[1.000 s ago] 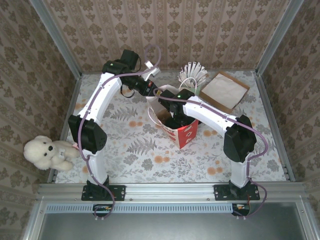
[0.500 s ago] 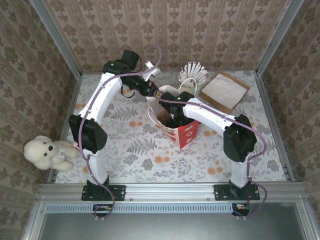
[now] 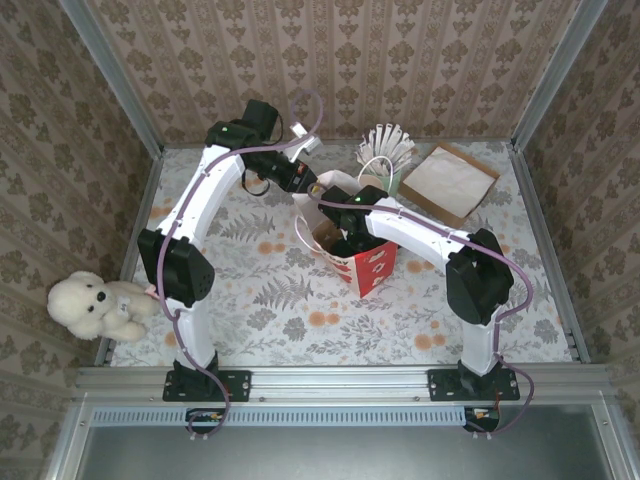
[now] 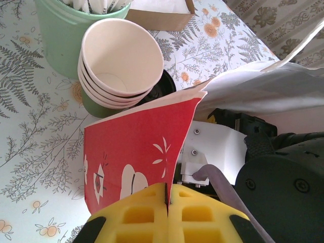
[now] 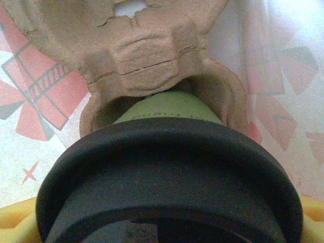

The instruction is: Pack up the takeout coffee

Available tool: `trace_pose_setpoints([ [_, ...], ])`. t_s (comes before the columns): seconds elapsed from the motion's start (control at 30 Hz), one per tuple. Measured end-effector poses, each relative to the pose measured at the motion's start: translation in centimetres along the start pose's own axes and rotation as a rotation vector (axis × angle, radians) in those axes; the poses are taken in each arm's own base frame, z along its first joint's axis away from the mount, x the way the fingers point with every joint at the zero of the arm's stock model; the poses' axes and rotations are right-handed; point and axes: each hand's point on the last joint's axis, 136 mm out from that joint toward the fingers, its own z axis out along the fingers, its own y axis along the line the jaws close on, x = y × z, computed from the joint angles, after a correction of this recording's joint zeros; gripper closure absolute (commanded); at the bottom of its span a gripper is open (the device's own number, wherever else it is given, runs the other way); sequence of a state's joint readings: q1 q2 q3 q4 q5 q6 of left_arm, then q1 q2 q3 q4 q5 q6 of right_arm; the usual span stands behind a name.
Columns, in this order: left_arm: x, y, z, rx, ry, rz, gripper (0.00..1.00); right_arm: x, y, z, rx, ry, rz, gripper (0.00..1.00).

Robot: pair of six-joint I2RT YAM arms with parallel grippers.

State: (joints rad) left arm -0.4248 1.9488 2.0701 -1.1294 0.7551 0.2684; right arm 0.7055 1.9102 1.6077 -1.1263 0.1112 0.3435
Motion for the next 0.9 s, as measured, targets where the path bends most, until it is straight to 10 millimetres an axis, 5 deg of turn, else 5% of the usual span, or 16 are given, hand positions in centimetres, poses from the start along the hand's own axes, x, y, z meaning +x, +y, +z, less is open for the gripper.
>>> trace_pose_setpoints([
  [0.9,0.02,0.02,0.02,0.0,0.001,-0.001,1.0,0.05,-0.02,0.52,-0.004,-0.014,0.004,0.33],
])
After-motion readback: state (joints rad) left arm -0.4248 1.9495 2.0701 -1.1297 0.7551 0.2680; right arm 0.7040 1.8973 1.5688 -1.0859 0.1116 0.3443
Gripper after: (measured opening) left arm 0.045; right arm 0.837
